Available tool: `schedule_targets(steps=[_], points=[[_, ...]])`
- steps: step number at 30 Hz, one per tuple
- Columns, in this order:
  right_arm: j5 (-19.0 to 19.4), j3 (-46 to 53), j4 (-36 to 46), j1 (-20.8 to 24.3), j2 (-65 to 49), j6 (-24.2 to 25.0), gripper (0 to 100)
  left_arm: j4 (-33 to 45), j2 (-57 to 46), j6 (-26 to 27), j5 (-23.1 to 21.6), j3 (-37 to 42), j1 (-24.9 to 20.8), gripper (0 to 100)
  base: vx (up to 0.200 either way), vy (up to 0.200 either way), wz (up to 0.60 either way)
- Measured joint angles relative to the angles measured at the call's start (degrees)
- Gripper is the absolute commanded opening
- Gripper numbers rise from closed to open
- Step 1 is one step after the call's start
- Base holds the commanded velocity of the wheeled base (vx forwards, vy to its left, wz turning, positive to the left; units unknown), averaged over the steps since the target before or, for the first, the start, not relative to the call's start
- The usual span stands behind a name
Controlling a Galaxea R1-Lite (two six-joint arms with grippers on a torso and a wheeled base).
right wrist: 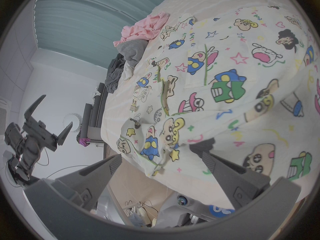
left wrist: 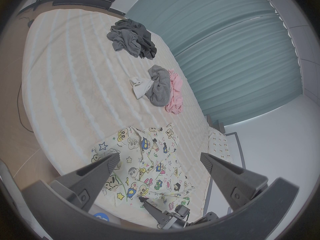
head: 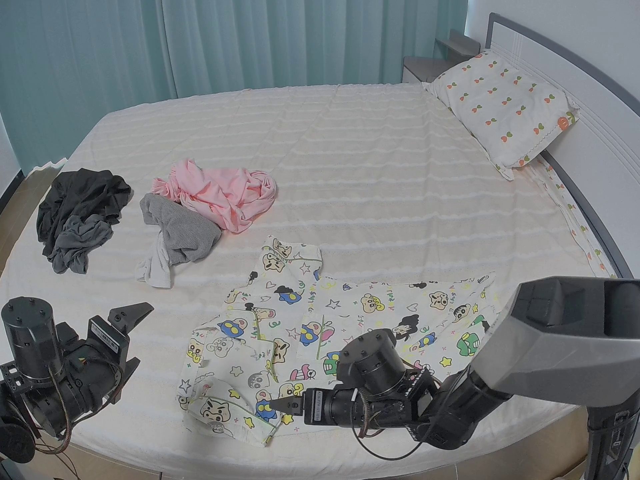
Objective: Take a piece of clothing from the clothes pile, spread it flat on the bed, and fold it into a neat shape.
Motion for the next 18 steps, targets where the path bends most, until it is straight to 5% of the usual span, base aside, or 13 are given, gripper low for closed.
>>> schedule_targets(steps=[18], points=[[-2.2,-10.9,4.8,4.2,5.8,1.1,100,-0.1,-0.2,-1.4,-2.5,1.0,0.3,100,0.0,0.0,0.0]])
